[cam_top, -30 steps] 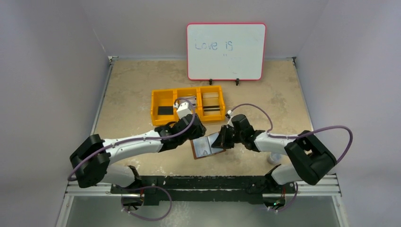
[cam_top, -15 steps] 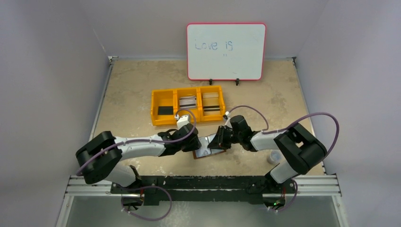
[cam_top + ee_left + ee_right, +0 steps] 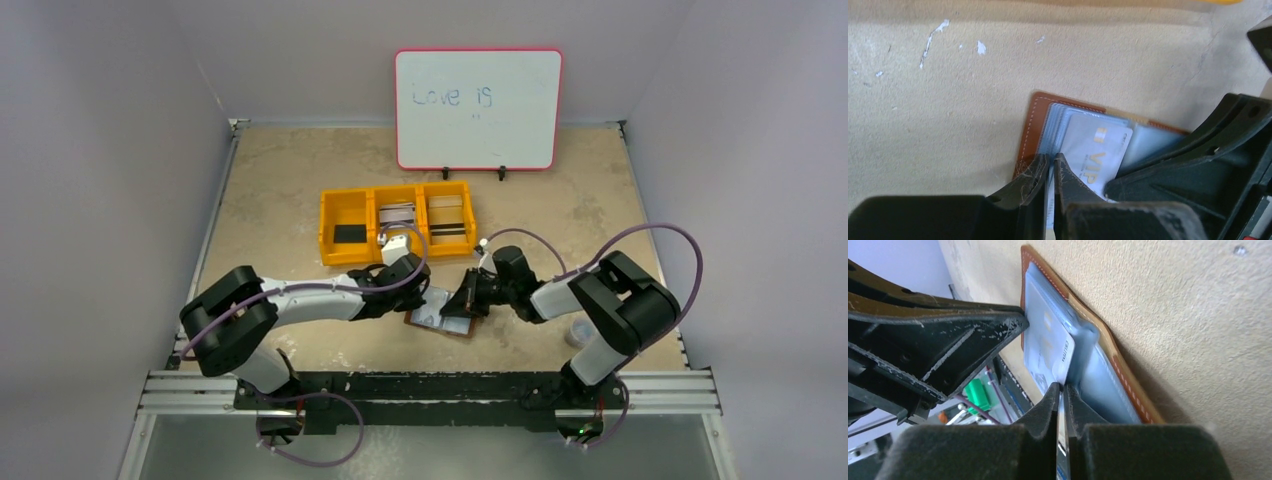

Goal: Take the credit cards out of the card holder

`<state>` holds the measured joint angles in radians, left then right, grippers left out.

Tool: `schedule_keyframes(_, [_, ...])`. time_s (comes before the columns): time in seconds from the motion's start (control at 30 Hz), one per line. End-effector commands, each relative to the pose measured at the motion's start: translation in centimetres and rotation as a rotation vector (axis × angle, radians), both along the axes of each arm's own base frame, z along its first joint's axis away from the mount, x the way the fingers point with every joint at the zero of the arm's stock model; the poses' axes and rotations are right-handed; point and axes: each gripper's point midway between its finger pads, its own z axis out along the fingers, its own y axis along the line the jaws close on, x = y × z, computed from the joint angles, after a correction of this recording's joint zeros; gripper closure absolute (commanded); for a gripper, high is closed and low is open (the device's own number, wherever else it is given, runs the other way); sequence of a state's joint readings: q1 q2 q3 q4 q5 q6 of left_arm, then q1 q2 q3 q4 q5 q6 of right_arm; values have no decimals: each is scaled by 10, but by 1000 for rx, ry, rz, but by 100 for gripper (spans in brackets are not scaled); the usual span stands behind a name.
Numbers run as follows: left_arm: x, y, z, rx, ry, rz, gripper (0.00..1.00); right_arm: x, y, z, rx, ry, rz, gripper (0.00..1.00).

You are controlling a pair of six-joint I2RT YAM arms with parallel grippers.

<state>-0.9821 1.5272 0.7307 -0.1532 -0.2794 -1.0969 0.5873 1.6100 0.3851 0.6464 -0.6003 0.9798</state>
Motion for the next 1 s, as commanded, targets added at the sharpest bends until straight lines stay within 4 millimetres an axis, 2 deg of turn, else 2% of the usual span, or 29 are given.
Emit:
schedule_keyframes(0.0, [-13,-6,-13,37,53,-49,97,3,13,20,121,-24,19,97])
schedule_keyframes(0.1, [-12,-1,-13,50,45,-31,100,7,6,18,118,-15,-24,100])
schedule_keyframes(0.33, [-11,6,-10,48,23,2,100,18,6,32,163,-20,-88,100])
schedule_keyframes(0.97, [-5,21,-1,48,-34,65,100,12,-24,8,39,32,-158,100])
